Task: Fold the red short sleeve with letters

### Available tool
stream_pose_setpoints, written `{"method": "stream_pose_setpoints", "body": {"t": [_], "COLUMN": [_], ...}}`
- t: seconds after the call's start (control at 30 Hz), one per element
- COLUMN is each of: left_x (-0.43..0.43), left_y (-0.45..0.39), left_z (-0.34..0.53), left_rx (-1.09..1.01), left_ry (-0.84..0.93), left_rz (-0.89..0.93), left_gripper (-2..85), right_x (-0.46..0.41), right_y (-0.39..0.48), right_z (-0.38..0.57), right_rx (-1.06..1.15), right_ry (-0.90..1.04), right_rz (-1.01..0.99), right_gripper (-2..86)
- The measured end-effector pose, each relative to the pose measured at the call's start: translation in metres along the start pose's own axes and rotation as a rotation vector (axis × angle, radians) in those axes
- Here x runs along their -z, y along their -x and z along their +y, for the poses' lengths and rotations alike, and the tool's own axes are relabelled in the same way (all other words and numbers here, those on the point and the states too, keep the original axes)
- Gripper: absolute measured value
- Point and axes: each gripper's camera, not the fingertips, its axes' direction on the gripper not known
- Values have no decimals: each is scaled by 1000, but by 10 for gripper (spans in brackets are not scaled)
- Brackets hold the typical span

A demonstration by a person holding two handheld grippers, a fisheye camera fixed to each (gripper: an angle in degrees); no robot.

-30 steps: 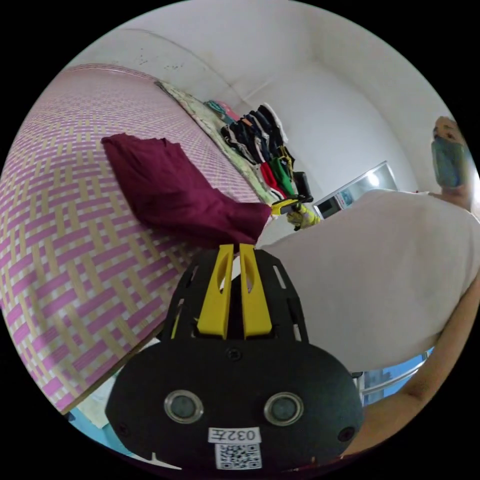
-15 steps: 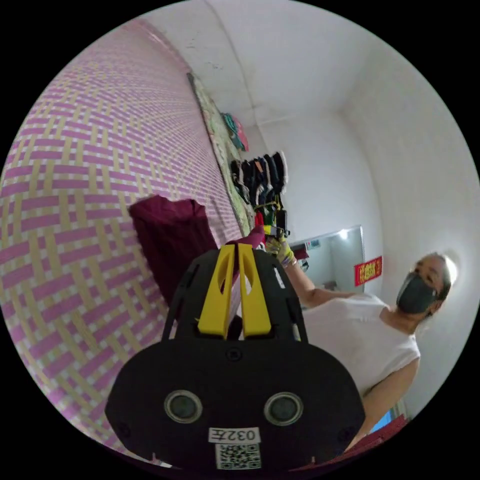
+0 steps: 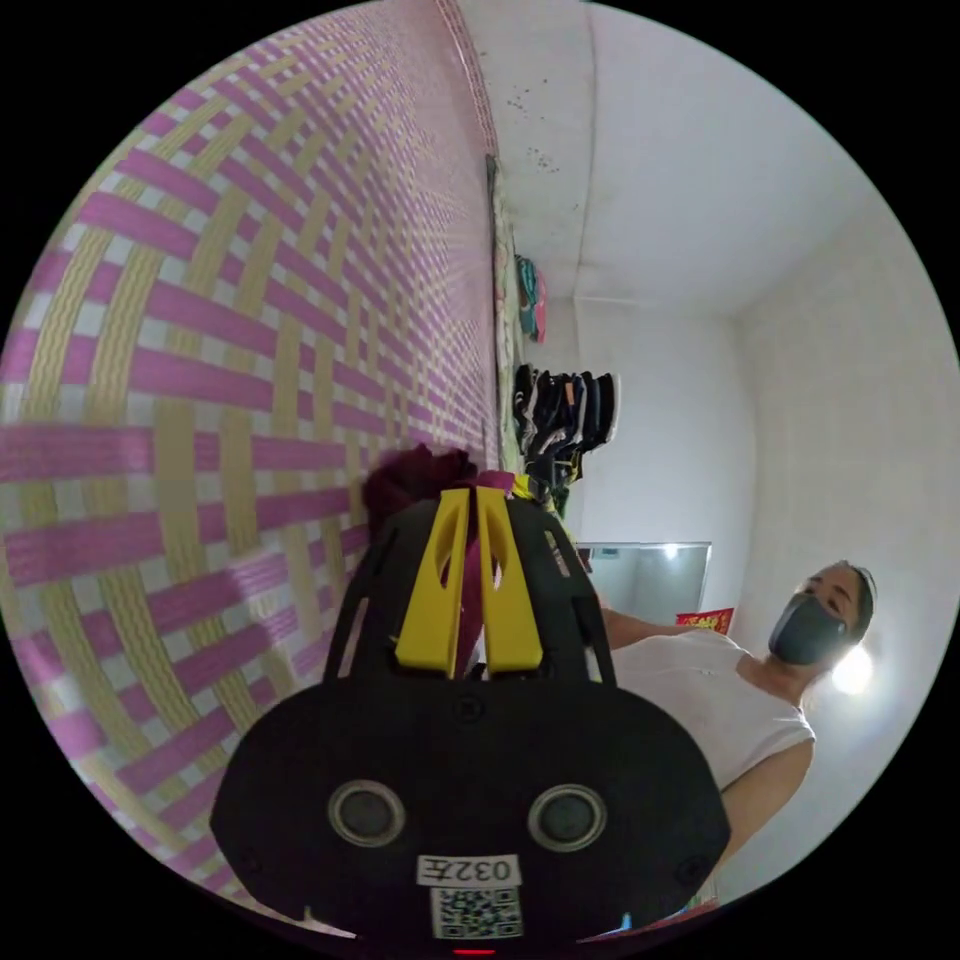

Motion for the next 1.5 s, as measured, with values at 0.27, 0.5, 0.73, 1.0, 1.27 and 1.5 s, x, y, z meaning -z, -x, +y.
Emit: {"method": "stream_pose_setpoints", "body": {"t": [0.27, 0.5, 0.73, 1.0, 1.27, 1.5], "left_x": [7, -75, -78, -86, -122, -93], "left_y": [-43, -30, 5, -60, -31, -38], "left_z": [36, 4, 12, 103, 177, 190], "left_rx": [-117, -156, -128, -301, -211, -190], "left_ry": [-299, -67, -137, -48, 94, -49], "left_rz": [-211, -355, -177, -121, -300, -252], "left_gripper": [-11, -9, -9, -9, -8, -2], "right_x": [13, -38, -33, -25, -65, -47], "right_y": [11, 1, -30, 26, -8, 0], "right_z": [3, -19, -31, 50, 122, 140], "right_rx": [68, 157, 21, 243, 151, 88], "right_ry": [-180, -44, -88, -2, 119, 47], "right_rz": [189, 192, 79, 127, 250, 279], "right_gripper": [1, -9, -10, -10, -9, 31]}}
